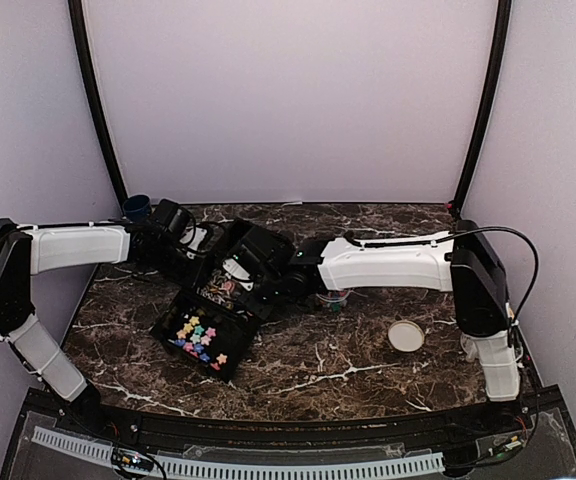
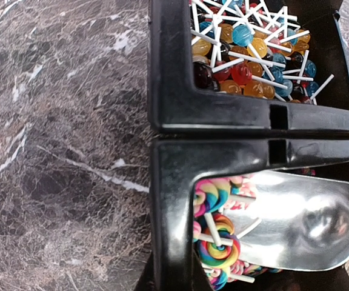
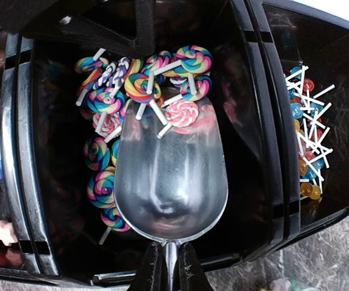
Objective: Pack the candies
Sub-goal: Scoop the fake candies from the storage box.
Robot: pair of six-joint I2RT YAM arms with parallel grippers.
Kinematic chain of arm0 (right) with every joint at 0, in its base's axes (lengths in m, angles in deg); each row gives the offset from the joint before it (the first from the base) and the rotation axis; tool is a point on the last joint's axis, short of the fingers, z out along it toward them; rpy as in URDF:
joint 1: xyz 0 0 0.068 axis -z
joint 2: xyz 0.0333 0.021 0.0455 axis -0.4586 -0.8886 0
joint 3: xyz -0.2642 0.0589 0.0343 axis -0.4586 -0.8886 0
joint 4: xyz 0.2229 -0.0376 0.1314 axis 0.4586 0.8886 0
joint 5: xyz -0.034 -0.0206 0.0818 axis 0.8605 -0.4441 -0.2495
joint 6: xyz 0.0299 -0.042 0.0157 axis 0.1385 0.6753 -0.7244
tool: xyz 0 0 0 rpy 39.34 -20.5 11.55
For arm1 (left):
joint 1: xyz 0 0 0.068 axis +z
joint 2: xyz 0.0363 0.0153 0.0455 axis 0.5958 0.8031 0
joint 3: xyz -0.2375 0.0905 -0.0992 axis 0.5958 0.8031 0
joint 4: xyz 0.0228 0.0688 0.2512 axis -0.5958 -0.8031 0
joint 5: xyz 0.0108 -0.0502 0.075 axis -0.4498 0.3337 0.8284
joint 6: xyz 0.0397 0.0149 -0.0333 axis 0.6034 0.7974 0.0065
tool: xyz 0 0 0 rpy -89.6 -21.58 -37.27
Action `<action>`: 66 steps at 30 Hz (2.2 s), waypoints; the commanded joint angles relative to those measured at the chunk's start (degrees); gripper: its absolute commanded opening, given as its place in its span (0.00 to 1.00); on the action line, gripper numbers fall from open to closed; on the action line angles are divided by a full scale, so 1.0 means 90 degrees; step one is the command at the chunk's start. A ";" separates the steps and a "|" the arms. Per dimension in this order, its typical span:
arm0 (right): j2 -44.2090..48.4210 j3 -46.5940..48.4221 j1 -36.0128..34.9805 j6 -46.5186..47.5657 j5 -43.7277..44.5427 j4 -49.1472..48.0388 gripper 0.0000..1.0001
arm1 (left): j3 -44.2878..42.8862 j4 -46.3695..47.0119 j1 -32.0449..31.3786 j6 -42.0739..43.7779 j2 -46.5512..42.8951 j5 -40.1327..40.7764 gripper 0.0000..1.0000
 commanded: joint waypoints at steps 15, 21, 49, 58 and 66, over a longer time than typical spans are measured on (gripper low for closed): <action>0.1030 -0.3179 -0.0093 0.0333 0.0140 -0.4093 0.00 | -0.0303 0.0914 0.0291 -0.0703 -0.0547 -0.1470 0.00; 0.1098 -0.3485 -0.0055 0.0268 0.0100 -0.4406 0.00 | -0.0315 0.0882 0.0309 -0.0705 -0.0546 -0.1409 0.00; 0.1934 -0.4774 0.0033 0.0127 0.0181 -0.5261 0.00 | -0.0315 0.0732 0.0437 -0.0789 -0.0568 -0.0972 0.00; 0.2263 -0.5359 0.0153 0.0041 0.0086 -0.6049 0.00 | -0.0325 0.0729 0.0438 -0.0766 -0.0507 -0.1090 0.00; 0.2365 -0.5908 0.0229 0.0172 -0.0157 -0.7046 0.00 | -0.0334 0.0720 0.0443 -0.0766 -0.0487 -0.1101 0.00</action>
